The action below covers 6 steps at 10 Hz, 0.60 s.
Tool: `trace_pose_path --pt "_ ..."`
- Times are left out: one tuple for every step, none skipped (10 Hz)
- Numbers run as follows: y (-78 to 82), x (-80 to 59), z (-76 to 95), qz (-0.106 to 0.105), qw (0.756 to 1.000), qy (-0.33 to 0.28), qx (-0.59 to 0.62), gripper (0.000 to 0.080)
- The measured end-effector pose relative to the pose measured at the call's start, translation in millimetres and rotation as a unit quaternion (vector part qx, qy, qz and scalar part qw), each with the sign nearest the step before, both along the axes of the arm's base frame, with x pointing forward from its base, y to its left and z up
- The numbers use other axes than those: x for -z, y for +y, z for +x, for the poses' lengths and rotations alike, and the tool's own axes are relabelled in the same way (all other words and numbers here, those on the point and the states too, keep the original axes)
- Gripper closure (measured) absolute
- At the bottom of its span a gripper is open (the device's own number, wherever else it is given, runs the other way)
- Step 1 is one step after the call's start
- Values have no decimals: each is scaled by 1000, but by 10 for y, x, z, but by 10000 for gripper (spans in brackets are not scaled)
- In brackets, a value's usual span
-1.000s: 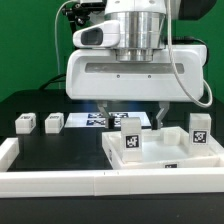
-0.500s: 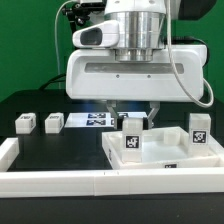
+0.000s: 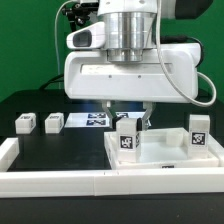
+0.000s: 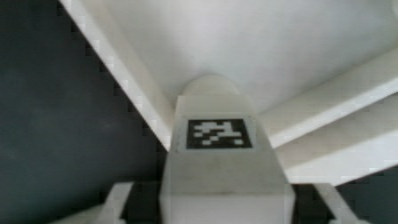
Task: Assemble square table
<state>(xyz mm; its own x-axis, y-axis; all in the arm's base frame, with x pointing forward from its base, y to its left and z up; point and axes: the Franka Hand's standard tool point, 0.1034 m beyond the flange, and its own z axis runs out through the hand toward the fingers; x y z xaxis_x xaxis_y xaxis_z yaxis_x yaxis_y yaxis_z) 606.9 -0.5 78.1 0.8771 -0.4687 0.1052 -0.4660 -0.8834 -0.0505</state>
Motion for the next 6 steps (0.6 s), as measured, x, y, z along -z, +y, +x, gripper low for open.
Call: trace_pose_path --pt "-7 0 0 7 999 -1 36 508" --pt "1 0 0 17 993 -1 113 508" --pt "11 0 0 23 988 -1 153 508" --pt "34 0 0 30 978 -1 207 508" --pt "60 3 -5 35 967 0 253 508" --pt "73 3 -8 39 953 0 300 508"
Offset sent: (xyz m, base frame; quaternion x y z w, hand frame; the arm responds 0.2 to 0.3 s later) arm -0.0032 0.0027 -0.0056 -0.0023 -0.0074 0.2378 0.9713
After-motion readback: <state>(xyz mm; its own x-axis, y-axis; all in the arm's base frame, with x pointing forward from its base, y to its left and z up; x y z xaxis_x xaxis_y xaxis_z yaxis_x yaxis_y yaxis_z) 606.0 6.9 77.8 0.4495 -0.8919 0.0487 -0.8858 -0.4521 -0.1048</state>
